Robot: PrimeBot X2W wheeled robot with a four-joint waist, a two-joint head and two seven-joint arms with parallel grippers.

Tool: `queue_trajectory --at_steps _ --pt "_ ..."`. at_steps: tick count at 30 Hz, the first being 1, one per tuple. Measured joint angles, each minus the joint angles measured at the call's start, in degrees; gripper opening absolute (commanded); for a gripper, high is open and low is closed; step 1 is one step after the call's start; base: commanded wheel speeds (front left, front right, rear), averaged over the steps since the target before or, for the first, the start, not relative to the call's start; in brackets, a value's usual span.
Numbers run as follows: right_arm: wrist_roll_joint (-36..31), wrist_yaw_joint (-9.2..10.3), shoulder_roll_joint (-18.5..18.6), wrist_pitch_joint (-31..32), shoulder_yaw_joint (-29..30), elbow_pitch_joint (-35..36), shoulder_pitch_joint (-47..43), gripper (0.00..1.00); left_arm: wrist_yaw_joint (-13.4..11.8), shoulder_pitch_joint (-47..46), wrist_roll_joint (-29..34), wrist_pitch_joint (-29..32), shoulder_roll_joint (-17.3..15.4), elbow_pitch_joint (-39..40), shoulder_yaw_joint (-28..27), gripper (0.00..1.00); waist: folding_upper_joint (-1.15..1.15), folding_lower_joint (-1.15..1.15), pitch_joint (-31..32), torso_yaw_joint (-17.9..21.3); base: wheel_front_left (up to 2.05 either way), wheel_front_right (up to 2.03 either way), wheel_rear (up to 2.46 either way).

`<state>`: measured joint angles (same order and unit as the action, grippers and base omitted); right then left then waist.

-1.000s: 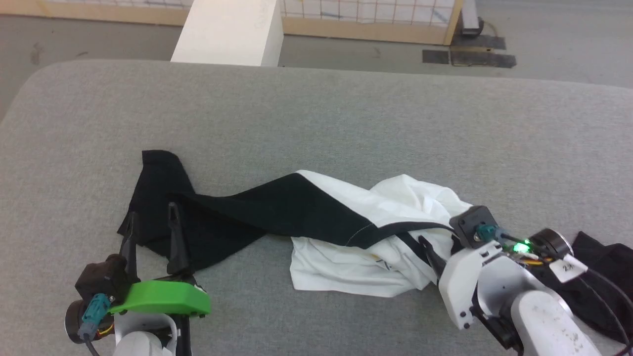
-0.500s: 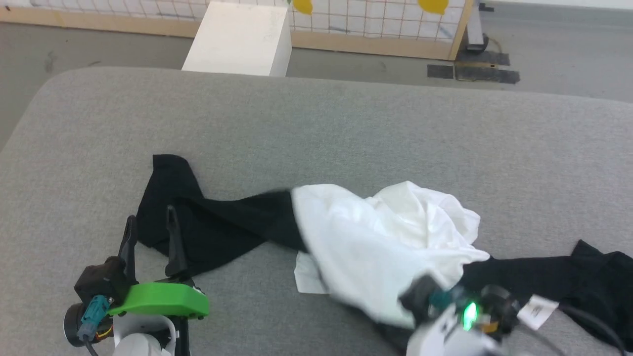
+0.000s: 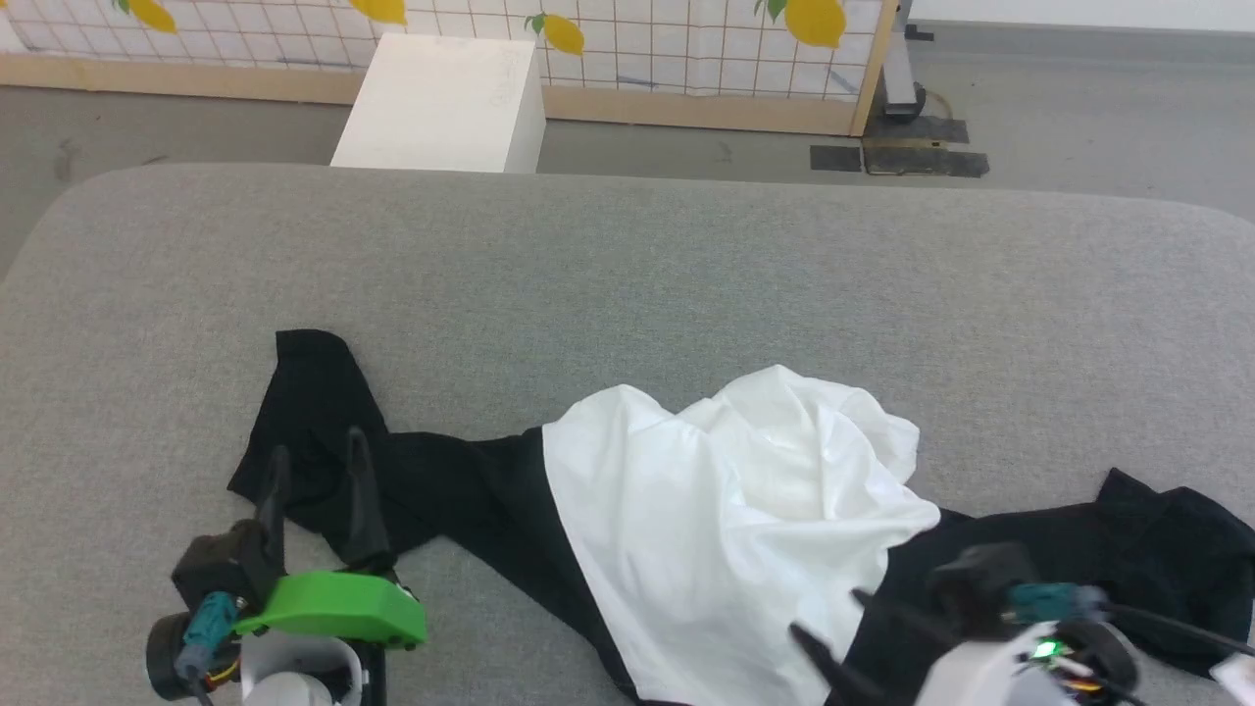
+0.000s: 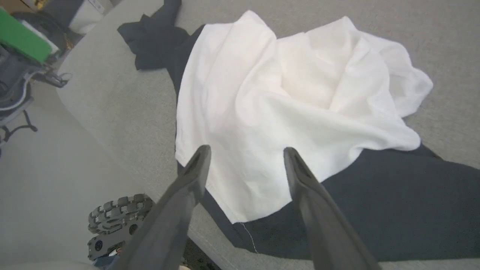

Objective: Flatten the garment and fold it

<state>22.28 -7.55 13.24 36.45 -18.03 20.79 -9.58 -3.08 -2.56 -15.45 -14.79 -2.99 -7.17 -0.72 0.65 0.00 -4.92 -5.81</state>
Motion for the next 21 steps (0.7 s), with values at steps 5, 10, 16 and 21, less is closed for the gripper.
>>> queue_trajectory --at_steps 5,10,16,21 --pt "-4.23 0.0 -3.72 -7.43 10.0 2.16 -1.68 1.0 0.04 0.26 -0.31 1.19 -0.01 -2.86 1.9 1.0 0.0 0.0 0.16 1.1 0.0 0.0 0.0" --pt "-9.28 0.0 -6.88 -13.95 14.17 -0.74 -1.65 1.0 -0.6 0.19 -1.86 10.26 0.02 -7.27 5.39 1.0 0.0 0.0 -0.22 2.27 0.0 0.0 0.0" --pt "-10.39 0.0 -9.06 -17.9 14.28 -6.51 -1.55 1.0 -3.12 -0.68 -3.64 20.13 0.02 -11.27 6.84 1.0 0.0 0.0 -1.2 3.85 0.0 0.0 0.0" --pt "-10.4 0.0 -9.61 -18.82 13.74 -9.02 -1.09 1.0 -3.78 -2.8 -4.38 24.96 -0.15 -11.48 6.91 1.0 0.0 0.0 -2.29 5.17 0.0 0.0 0.0"
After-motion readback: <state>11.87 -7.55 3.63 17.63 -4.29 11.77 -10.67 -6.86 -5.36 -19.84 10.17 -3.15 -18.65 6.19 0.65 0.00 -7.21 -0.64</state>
